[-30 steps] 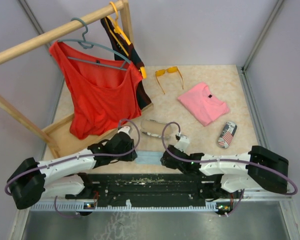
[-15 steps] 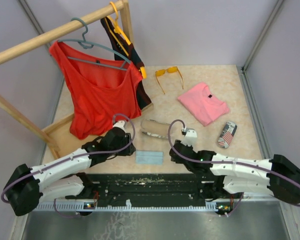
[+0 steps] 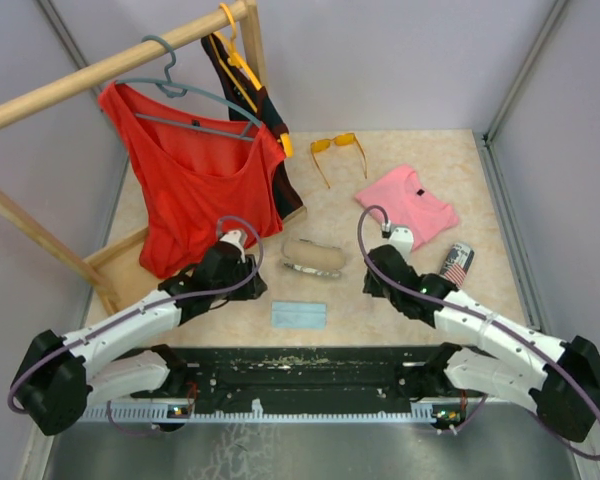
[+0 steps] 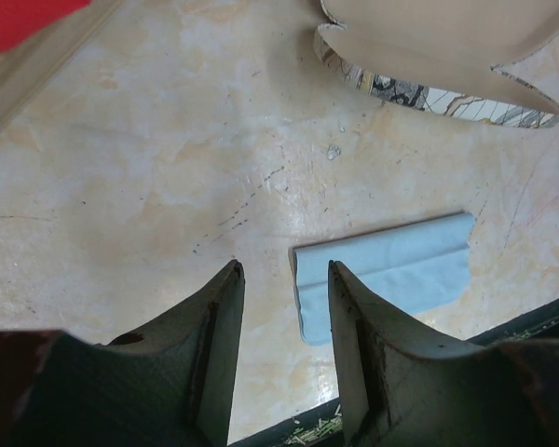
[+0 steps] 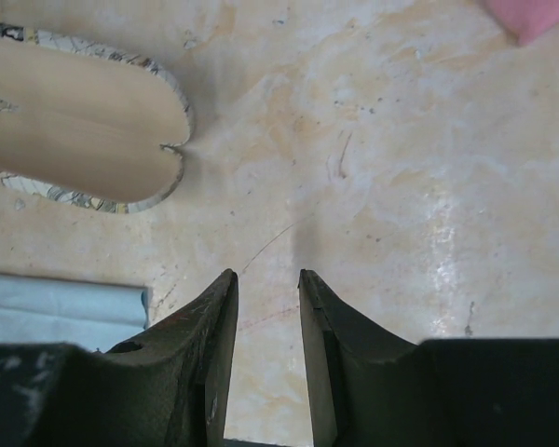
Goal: Organize the sunglasses
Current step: Pick up the glasses cleaning cloth from the center of the board.
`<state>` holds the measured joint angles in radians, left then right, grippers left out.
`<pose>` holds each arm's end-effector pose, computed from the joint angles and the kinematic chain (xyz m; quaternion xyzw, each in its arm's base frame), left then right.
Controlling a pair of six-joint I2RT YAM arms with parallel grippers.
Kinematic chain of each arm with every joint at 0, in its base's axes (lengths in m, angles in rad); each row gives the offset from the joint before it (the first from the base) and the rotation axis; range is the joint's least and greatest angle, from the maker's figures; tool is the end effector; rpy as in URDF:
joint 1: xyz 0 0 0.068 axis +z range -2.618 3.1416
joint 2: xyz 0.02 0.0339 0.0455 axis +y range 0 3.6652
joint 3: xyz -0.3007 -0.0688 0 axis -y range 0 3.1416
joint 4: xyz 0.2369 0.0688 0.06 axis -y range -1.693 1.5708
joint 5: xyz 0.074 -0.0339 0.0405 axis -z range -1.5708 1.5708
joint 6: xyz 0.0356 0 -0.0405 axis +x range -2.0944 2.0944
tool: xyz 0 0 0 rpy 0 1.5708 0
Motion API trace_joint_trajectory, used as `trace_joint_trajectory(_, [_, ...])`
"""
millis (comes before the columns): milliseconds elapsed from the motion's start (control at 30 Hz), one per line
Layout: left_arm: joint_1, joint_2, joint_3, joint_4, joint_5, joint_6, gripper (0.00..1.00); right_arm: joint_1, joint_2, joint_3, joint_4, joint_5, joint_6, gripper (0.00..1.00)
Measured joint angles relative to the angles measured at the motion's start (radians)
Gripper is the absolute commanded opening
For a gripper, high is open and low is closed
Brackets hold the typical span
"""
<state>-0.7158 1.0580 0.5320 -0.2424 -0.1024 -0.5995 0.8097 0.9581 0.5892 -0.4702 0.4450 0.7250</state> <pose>0.1428 -0.1194 0.2324 0.0335 0.9190 -0.2011 0.3375 0.1219 0.1057 0.2511 0.0403 0.9133 0.0939 0.3942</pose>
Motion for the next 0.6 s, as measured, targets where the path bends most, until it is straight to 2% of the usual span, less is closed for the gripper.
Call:
trace_joint_trajectory(267, [0.040, 0.002, 0.048, -0.013, 0.014, 0.021, 0.47, -0.169, -0.003, 0.076, -0.049, -0.073, -0.121, 0.33])
trace_joint_trajectory(600, [0.058, -0.015, 0.117, -0.088, -0.004, 0.035, 0.49, -0.298, 0.005, 0.139, -0.049, -0.105, -0.201, 0.37])
